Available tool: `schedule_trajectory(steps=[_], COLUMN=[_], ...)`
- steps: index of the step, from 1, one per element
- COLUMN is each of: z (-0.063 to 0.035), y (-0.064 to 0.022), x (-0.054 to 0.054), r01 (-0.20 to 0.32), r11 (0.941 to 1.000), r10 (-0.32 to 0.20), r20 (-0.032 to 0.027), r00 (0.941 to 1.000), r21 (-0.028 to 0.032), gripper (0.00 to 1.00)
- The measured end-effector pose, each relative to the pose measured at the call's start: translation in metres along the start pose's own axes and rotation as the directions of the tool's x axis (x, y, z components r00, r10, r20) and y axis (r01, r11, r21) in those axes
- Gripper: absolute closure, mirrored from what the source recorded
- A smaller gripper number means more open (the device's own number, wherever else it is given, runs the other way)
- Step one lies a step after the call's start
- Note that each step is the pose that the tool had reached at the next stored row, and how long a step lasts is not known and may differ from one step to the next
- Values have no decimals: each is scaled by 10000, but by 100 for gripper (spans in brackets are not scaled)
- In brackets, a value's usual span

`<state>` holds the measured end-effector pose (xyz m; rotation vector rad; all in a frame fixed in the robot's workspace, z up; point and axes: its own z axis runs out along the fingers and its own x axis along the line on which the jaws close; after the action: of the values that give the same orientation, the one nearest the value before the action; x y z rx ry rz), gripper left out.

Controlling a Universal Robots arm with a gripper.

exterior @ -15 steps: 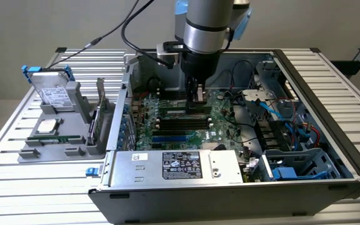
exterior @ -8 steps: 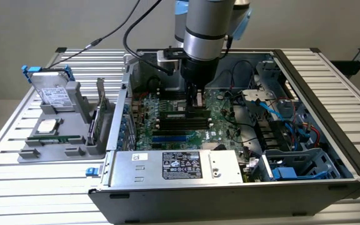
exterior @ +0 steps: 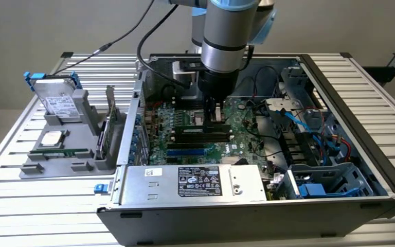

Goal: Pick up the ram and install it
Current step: 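Insert the ram into the slot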

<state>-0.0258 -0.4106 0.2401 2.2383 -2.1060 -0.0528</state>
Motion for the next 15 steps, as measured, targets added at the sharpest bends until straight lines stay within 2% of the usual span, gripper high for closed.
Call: schedule_trajectory(steps=[5,6,15], z=[86,87,118], y=[-8,-8,-45], x=[-2,-1,0], r01=[0,1,0], r11=[10000,10000,10000], r10=[0,-1,0], r20=[2,2,4], r00=[10000,10000,10000], r21=[-21,-50,-88], gripper=[86,86,86])
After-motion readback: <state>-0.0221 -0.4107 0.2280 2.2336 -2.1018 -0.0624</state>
